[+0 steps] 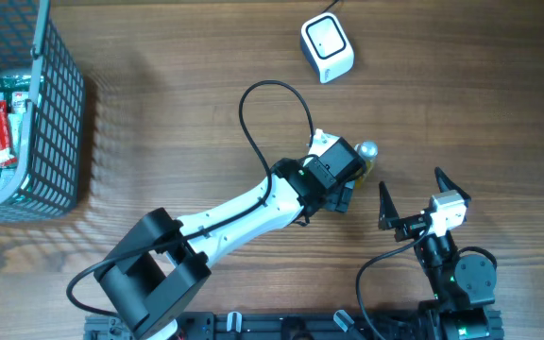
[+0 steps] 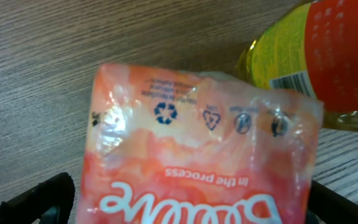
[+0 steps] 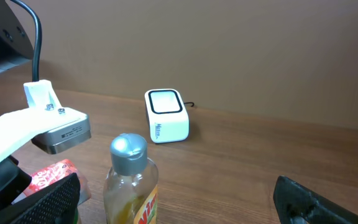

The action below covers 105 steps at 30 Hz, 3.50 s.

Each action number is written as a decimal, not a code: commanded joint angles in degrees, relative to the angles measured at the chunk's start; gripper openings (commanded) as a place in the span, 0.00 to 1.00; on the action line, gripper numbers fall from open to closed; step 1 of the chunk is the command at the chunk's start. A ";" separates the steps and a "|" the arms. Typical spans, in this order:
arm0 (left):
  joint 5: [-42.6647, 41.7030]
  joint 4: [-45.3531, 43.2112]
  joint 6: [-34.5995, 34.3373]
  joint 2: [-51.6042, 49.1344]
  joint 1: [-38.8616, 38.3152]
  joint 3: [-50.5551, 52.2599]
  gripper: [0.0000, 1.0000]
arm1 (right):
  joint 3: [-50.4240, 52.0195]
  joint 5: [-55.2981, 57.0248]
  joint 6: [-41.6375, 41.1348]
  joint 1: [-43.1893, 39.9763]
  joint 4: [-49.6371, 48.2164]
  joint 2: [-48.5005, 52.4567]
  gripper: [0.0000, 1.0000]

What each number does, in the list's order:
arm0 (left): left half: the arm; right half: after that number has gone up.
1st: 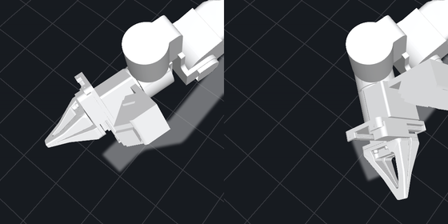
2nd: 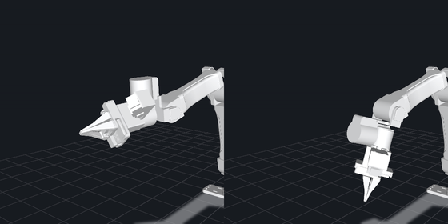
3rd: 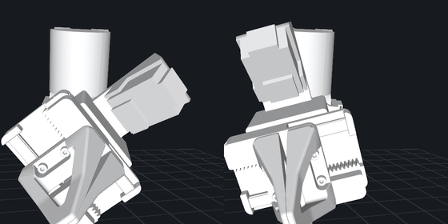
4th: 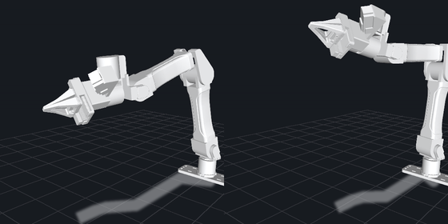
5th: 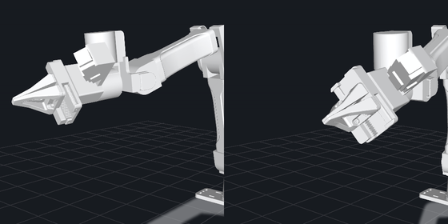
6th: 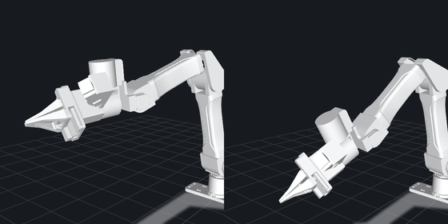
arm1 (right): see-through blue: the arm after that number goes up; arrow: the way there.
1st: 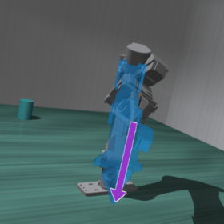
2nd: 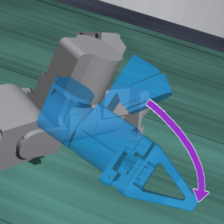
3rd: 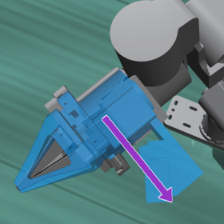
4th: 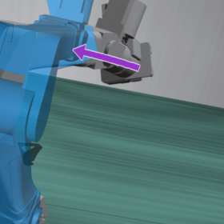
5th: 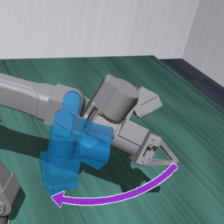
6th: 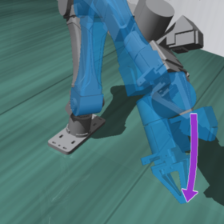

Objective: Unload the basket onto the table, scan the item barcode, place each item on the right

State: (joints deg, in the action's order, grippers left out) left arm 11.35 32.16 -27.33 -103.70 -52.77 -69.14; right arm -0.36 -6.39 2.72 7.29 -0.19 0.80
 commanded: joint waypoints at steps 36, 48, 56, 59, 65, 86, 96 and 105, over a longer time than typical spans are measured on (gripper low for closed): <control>4.79 11.54 3.06 17.22 18.75 0.31 0.06 | 0.07 -0.09 0.26 -0.17 -0.17 0.11 1.00; 3.43 12.20 2.82 16.55 21.29 3.52 0.07 | 0.07 -0.07 0.28 -0.17 -0.17 0.11 1.00; -9.20 4.68 2.43 16.52 21.29 7.28 0.04 | 0.07 -0.09 0.26 -0.17 -0.17 0.11 1.00; -13.44 3.08 2.40 16.52 21.16 8.52 0.04 | 0.07 -0.07 0.26 -0.17 -0.17 0.11 1.00; -16.28 2.95 2.19 16.52 19.26 9.27 0.04 | 0.07 -0.07 0.26 -0.17 -0.17 0.11 1.00; -16.26 2.49 1.14 16.52 17.99 9.27 0.11 | 0.07 -0.09 0.26 -0.17 -0.17 0.11 1.00; -16.26 2.27 1.16 16.52 17.99 9.27 1.00 | 0.07 -0.07 0.26 -0.17 -0.17 0.11 1.00; -16.26 2.25 1.16 16.52 17.99 9.27 0.94 | 0.07 -0.09 0.26 -0.17 -0.17 0.11 1.00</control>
State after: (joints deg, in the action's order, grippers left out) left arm -4.43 34.65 -26.24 -87.31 -34.57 -60.36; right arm -0.36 -6.39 2.72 7.29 -0.19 0.80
